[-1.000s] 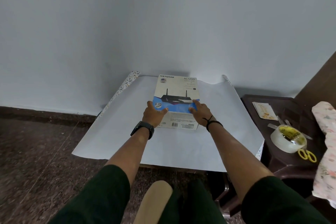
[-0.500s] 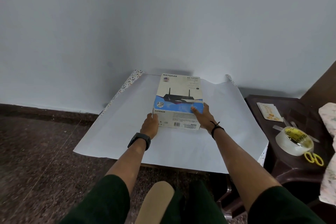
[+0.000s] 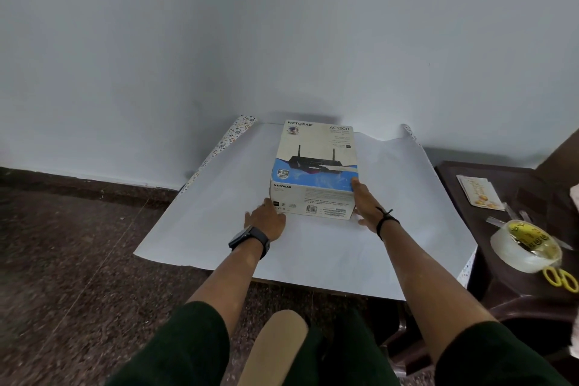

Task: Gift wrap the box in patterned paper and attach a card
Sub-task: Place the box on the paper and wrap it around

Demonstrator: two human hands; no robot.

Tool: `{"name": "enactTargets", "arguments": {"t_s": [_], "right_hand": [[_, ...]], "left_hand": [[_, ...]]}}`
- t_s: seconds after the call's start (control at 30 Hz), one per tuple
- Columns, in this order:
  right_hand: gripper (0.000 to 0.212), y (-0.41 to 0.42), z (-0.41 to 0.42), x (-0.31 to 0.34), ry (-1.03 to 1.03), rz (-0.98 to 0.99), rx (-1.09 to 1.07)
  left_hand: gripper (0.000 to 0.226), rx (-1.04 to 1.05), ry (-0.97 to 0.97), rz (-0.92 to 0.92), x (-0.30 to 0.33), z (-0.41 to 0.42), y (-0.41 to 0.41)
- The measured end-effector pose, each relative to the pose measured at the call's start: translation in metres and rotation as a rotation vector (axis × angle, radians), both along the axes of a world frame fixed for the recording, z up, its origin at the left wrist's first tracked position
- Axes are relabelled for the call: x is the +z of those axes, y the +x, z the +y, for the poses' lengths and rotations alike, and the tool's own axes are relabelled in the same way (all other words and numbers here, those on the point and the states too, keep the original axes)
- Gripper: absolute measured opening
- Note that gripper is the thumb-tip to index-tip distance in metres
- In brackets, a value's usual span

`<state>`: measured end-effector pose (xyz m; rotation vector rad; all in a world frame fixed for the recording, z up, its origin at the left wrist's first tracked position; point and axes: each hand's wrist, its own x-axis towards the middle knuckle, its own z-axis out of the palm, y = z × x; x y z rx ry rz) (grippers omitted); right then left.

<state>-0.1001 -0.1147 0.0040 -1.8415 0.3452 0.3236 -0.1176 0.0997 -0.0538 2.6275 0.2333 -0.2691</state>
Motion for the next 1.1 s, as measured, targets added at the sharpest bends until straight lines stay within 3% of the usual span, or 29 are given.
{"name": "enactTargets", "arguments": {"t_s": [0.1,0.23,0.37,0.53,0.63,0.8,0.9,1.0,1.1], "right_hand": [[0.056,-0.001,0.000,-0.001,0.014,0.020,-0.005],[0.051,-0.003,0.003,-0.002,-0.026,-0.059,-0.035],[0.041,-0.016,0.023,0.000,-0.081,-0.152,-0.168],[0.044,-0.033,0.067,-0.002,0.030,-0.165,-0.387],[0.050,-0.040,0.090,-0.005,0.129,-0.176,-0.465],[0.041,-0.050,0.104,-0.007,0.191,-0.217,-0.398],[0.025,-0.049,0.088,-0.003,0.054,-0.330,-0.283],[0.015,-0.027,0.056,-0.003,-0.172,-0.583,-0.386],[0.029,0.000,0.017,-0.002,-0.337,-0.559,-0.508]], "left_hand": [[0.042,0.063,-0.083,0.003,0.003,-0.003,0.000],[0.054,0.279,-0.431,-0.052,0.012,-0.012,0.005],[0.069,0.458,-0.664,-0.079,0.021,-0.018,0.007],[0.071,0.632,-1.040,-0.202,0.038,-0.010,0.024],[0.072,0.631,-1.045,-0.279,0.048,-0.009,0.034],[0.045,0.567,-1.074,-0.250,0.049,-0.001,0.061],[0.030,0.562,-1.064,-0.243,0.046,0.005,0.077],[0.020,0.487,-0.986,-0.193,0.042,0.008,0.089],[0.028,0.373,-0.815,-0.097,0.046,0.012,0.091]]}}
